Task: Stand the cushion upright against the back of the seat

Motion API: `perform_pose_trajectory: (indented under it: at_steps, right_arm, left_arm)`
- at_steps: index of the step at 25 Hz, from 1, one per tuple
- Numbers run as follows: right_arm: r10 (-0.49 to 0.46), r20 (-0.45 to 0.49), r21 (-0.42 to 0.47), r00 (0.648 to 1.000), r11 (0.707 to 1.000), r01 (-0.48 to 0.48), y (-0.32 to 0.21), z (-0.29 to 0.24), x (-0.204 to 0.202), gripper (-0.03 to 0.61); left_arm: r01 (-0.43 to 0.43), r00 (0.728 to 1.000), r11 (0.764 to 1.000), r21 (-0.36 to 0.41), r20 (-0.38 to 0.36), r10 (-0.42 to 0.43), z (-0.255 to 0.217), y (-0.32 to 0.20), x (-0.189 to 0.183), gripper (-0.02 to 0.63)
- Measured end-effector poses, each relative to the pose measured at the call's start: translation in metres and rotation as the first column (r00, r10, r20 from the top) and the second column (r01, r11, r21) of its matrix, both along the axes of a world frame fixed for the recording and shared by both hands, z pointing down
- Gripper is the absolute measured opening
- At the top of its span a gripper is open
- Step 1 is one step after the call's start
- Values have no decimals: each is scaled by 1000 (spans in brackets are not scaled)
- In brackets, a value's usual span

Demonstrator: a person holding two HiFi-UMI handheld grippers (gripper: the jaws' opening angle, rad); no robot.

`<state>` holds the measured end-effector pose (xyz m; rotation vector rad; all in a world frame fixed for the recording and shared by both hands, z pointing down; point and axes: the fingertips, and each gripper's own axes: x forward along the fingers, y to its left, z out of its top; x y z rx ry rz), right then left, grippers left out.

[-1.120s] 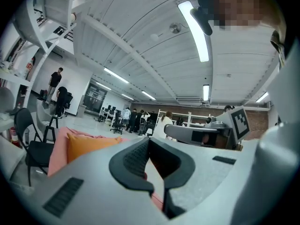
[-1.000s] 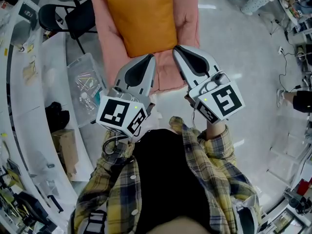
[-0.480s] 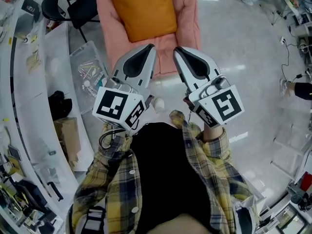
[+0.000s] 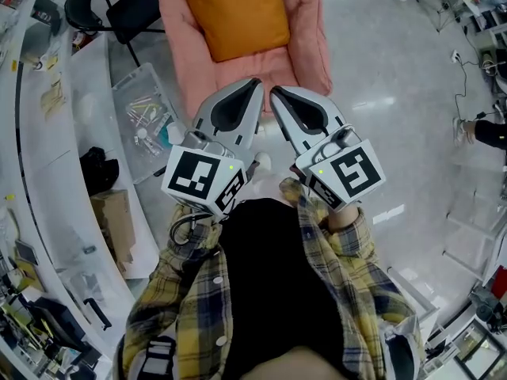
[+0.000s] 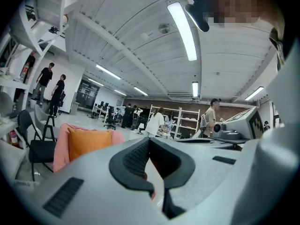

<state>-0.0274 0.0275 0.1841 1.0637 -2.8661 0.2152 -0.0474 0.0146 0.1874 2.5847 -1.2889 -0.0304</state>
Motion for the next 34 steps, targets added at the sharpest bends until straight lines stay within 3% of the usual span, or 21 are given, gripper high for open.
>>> perform_pose_trajectory:
  at_steps: [18, 34]
  right_arm:
    - [46, -11, -33, 999, 998, -47, 3, 3, -13, 20]
    - [40, -35, -32, 999, 999, -41, -7, 9, -1, 18]
  left_arm:
    - [-21, 1000, 1000, 6, -4, 21, -1, 10, -25, 3]
    - [-27, 1000, 1000, 10, -4, 27, -1, -6, -10, 3]
